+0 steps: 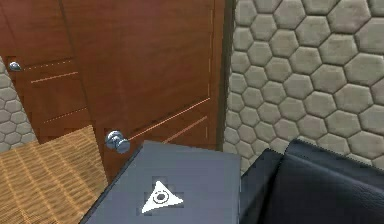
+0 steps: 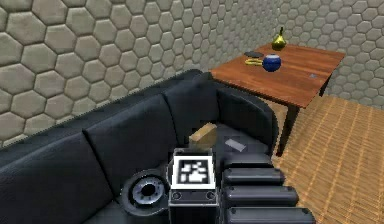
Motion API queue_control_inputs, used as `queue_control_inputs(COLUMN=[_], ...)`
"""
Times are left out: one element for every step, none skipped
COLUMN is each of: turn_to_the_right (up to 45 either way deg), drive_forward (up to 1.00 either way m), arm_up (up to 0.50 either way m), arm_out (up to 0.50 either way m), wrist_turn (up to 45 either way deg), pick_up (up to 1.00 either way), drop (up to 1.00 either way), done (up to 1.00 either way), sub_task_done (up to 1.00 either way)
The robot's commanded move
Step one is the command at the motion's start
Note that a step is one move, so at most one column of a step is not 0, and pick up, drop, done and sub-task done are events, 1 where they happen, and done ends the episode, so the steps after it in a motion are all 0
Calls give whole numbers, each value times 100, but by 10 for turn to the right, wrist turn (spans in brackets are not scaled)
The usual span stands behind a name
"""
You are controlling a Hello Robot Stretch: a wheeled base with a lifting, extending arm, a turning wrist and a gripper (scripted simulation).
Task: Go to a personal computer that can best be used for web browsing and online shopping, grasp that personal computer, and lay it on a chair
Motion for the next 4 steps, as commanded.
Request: queue_control_inputs(turn_to_the_right=[-450,-450,-450,0], drive_forward=[0,0,0,10], arm_up=[0,0,0,0], arm_out=[0,0,0,0], wrist_turn=[0,0,0,0], pick_up=[0,0,0,0], drop=[0,0,0,0], done=[0,0,0,0], sub_task_done=[0,0,0,0])
